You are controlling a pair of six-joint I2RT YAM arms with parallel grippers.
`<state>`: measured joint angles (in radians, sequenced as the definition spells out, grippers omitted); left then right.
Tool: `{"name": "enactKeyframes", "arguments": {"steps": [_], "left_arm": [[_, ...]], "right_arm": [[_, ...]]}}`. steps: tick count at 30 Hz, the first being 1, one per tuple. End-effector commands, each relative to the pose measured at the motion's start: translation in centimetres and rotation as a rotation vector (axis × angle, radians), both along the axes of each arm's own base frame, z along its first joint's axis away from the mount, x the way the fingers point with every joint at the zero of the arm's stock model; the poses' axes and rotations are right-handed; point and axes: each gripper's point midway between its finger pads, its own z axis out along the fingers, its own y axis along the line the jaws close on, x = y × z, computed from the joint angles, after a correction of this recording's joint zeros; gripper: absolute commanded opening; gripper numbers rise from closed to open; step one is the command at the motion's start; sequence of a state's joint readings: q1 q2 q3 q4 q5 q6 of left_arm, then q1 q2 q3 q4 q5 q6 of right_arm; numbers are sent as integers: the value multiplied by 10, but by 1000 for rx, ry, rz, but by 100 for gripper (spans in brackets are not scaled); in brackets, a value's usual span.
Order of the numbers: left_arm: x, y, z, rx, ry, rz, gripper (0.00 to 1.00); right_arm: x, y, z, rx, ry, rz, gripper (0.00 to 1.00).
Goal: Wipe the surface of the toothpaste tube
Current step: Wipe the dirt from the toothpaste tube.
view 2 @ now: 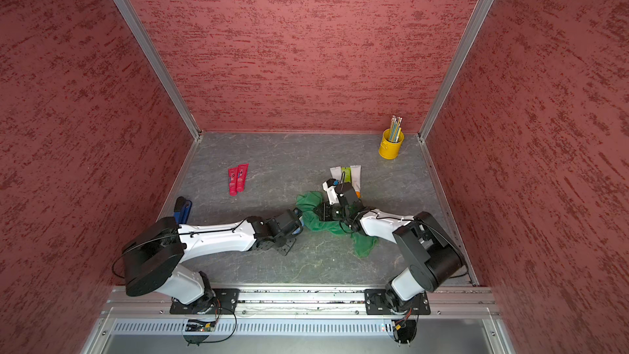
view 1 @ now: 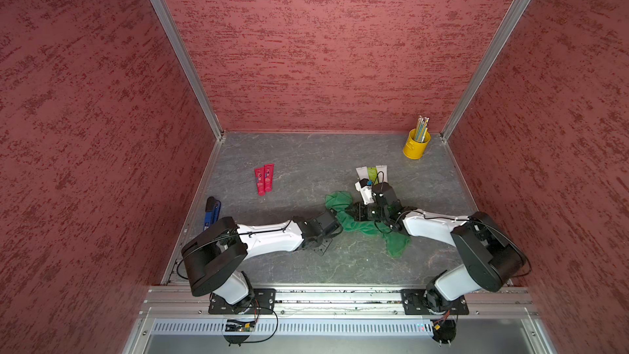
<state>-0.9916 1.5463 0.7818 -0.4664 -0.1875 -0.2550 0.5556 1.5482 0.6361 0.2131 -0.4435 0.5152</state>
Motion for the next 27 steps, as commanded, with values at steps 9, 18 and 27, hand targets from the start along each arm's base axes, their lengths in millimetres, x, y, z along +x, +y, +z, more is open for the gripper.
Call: {"name": "enactKeyframes", "arguments": {"steps": [9,18,27], "left_arm": [[0,-7,1,-47,3,-14,10],[-1,-8,1,-50,5,-20,10],[-2,-7,6,-71,-8,-21,10]], "right_arm": [[-49,56,-12,144,96,181,0],[-86,81,-5,294,190,290,0],[3,11,-48,-82,109,-50,0]]}}
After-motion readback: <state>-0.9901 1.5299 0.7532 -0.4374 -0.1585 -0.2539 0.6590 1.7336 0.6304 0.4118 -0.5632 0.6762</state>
